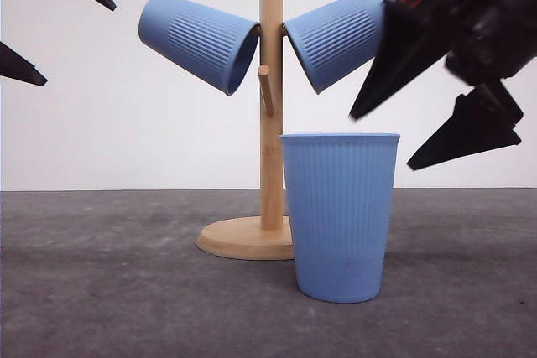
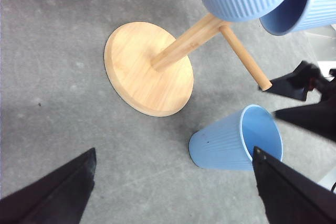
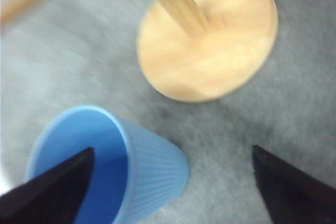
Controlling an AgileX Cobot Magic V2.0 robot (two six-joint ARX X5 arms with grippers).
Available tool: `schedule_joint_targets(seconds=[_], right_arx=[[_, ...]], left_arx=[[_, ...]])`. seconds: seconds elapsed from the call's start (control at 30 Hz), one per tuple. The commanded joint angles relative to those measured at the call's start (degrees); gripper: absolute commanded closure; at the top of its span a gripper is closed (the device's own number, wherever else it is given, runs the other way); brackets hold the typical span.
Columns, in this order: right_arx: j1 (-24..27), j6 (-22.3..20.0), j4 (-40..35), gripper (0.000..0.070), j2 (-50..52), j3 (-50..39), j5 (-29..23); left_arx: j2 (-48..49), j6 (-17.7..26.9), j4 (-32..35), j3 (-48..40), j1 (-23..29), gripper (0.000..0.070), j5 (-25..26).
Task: Place three cups
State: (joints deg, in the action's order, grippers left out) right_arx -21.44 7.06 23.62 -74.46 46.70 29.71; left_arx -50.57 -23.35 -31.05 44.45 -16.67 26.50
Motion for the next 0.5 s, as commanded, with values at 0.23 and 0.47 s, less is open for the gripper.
schedule_joint_targets(seconds=[0.23,0.47], right_arx=[[-5.43,4.63,9.47,0.0698,-0.80,0.44,-6.48],[-5.68,3.19,17.61,0.0700,1.37,0.55,0.96]], left_arx=[[-0.24,0.13,0.36,0.52,-0.18,0.0143,0.11],[-0.24,2.64,-3.66,0.71,-1.12,0.0136,8.69]])
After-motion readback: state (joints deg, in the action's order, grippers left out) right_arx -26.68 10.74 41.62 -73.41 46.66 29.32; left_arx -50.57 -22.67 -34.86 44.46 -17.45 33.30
